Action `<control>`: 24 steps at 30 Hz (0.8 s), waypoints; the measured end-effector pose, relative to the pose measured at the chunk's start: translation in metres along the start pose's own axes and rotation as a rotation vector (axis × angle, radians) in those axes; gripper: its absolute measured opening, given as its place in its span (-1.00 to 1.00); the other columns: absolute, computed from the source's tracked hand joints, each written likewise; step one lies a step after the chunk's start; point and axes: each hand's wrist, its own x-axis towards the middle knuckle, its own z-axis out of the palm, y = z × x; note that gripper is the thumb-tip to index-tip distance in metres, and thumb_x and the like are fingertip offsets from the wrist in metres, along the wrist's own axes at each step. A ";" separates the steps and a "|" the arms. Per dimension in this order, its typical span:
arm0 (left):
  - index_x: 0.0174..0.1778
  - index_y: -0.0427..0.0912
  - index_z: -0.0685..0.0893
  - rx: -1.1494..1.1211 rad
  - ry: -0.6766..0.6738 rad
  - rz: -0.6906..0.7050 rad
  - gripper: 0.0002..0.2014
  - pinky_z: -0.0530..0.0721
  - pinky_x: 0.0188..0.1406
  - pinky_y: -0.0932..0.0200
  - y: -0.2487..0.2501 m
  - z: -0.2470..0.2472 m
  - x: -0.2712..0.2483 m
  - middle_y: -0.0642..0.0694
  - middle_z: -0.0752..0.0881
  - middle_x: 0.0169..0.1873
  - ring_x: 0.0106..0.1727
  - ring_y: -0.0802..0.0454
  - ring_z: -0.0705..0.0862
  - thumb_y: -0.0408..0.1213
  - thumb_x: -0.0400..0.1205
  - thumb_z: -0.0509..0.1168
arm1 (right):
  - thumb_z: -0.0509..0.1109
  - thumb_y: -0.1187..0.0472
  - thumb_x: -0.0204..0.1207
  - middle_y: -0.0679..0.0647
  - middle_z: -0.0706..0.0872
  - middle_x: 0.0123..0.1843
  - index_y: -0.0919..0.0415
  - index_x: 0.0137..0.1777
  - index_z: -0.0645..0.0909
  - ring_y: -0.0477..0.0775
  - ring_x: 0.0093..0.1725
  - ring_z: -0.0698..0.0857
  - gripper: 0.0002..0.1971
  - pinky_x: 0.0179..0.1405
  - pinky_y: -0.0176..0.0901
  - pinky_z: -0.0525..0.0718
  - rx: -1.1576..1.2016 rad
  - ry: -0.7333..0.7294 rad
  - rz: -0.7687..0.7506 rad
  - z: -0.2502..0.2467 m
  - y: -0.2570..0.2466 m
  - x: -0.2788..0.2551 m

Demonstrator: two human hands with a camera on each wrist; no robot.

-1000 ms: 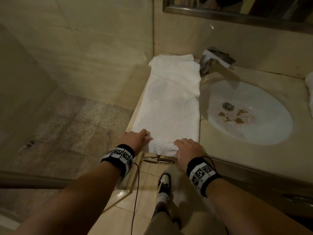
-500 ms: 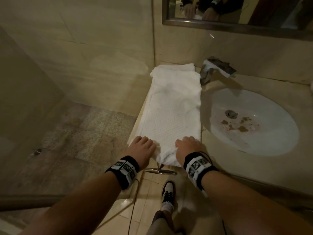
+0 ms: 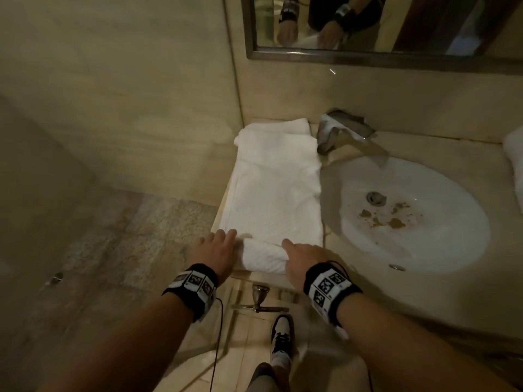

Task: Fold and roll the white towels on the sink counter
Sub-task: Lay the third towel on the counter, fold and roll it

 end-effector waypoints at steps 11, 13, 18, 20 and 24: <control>0.23 -0.04 0.65 0.074 0.008 0.262 -0.39 0.61 0.25 -0.06 -0.003 0.010 0.005 -0.01 0.72 0.20 0.22 -0.04 0.69 -0.05 0.23 0.54 | 0.36 0.03 0.30 0.05 0.72 -0.02 0.11 0.00 0.70 0.16 -0.05 0.71 -0.69 0.05 0.08 0.49 -0.167 0.294 -0.105 0.024 0.017 0.010; 0.25 -0.01 0.63 0.059 -0.009 0.230 -0.53 0.50 0.37 -0.01 0.002 0.004 0.015 0.01 0.70 0.21 0.26 -0.02 0.65 -0.19 0.38 0.44 | 0.48 -0.12 0.18 0.08 0.74 0.09 0.15 0.13 0.69 0.17 0.05 0.73 -0.46 0.19 0.14 0.53 -0.172 0.209 -0.100 0.039 0.018 0.002; 0.07 -0.07 0.66 -0.040 -0.208 0.133 -0.75 0.42 0.25 0.04 0.007 -0.024 0.056 -0.01 0.59 0.12 0.21 -0.06 0.50 -0.23 0.49 0.24 | 0.51 0.02 0.28 0.07 0.69 0.12 0.14 0.25 0.58 0.16 0.08 0.67 -0.48 0.13 0.01 0.56 -0.140 0.137 -0.122 0.003 0.019 0.013; 0.09 -0.07 0.63 -0.073 -0.300 0.083 -0.73 0.44 0.23 -0.02 0.003 -0.031 0.068 -0.04 0.60 0.11 0.21 -0.10 0.54 -0.19 0.49 0.23 | 0.28 0.05 0.52 0.11 0.66 0.19 0.15 0.28 0.47 0.19 0.12 0.65 -0.63 0.10 -0.06 0.56 0.009 0.052 -0.105 -0.012 0.022 0.022; 0.41 0.00 0.46 -0.135 0.075 0.035 -0.58 0.40 0.36 -0.12 0.004 -0.028 0.065 -0.08 0.55 0.36 0.39 -0.18 0.48 -0.21 0.60 0.23 | 0.25 -0.01 0.50 0.09 0.56 0.21 0.02 0.38 0.32 0.18 0.10 0.62 -0.54 0.05 -0.05 0.61 0.351 -0.128 0.072 -0.031 0.040 0.033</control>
